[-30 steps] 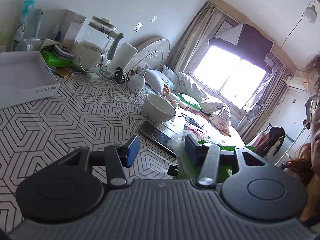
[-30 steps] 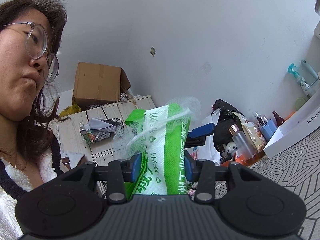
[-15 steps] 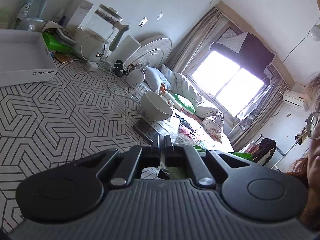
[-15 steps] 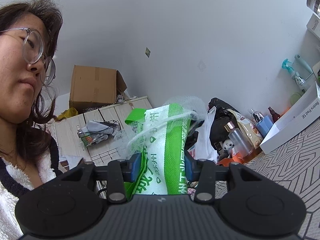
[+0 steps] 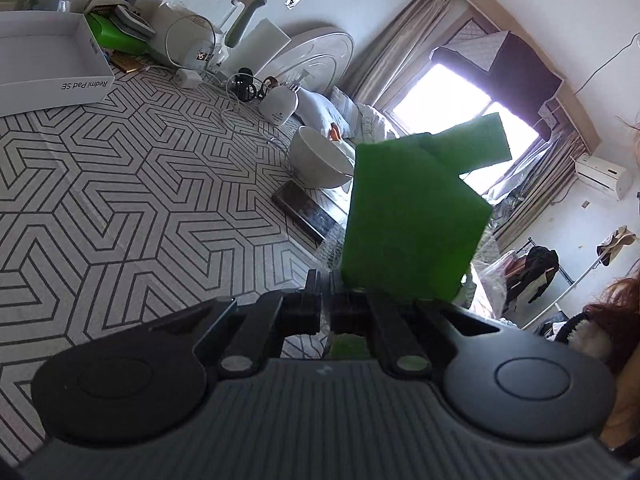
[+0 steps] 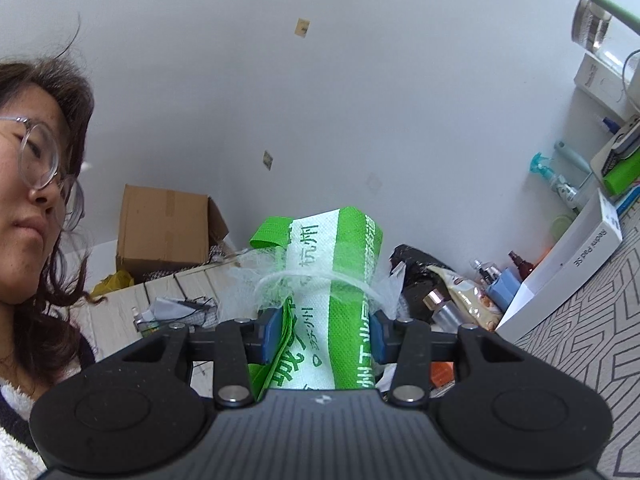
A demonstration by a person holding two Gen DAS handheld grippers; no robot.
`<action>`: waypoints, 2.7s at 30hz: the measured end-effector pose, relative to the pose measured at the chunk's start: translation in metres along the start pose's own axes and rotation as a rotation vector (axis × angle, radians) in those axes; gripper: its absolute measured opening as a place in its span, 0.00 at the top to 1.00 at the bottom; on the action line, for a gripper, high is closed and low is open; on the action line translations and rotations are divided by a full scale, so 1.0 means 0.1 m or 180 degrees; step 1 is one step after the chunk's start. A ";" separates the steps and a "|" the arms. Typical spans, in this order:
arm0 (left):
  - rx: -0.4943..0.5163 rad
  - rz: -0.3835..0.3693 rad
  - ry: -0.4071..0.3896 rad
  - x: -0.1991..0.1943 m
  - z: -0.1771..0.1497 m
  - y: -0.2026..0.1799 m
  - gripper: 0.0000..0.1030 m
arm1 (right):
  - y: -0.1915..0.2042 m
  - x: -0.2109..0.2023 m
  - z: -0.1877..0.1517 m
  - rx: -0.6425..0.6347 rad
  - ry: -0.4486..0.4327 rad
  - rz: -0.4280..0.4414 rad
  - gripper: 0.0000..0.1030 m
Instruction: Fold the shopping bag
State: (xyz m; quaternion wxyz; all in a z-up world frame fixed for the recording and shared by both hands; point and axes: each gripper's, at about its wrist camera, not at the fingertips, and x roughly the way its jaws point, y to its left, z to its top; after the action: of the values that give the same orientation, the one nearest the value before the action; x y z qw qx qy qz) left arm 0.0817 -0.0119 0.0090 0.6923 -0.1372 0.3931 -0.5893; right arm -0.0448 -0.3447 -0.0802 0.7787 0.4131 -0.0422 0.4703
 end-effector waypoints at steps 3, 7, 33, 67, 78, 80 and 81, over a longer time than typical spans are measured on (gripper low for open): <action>-0.0071 0.0134 -0.0110 -0.09 -0.03 0.00 0.97 | -0.06 0.03 0.03 0.0025 -0.0065 -0.0237 0.58; -0.0113 0.0409 -0.0297 -0.24 -0.05 0.03 0.95 | -0.14 0.07 0.03 0.0122 -0.0101 -0.0566 0.58; 0.0580 0.2961 -0.0602 0.08 -0.05 -0.33 0.16 | 0.12 0.68 0.16 -0.0556 0.0635 -0.1783 0.57; -0.0450 0.3476 -0.0922 -0.48 1.15 0.48 0.05 | -0.51 2.47 1.15 -0.1010 0.1206 -0.2474 0.56; -0.0076 0.3818 -0.0749 -0.85 1.84 0.75 0.01 | -1.58 3.06 1.31 -0.0223 0.0913 -0.3538 0.55; -0.0081 0.3709 -0.0759 -0.86 1.88 0.82 0.01 | -1.71 3.10 1.31 -0.0072 0.0795 -0.3649 0.55; -0.0043 0.3739 -0.0695 -0.82 1.88 0.85 0.01 | -1.77 3.12 1.31 0.0005 0.0761 -0.3688 0.55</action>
State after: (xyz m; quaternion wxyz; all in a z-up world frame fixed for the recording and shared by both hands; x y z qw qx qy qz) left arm 0.2750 0.0350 0.1075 0.9379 0.0390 0.3334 -0.0877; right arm 0.3066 -0.2551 0.0403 0.9077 0.3135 0.2787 0.0118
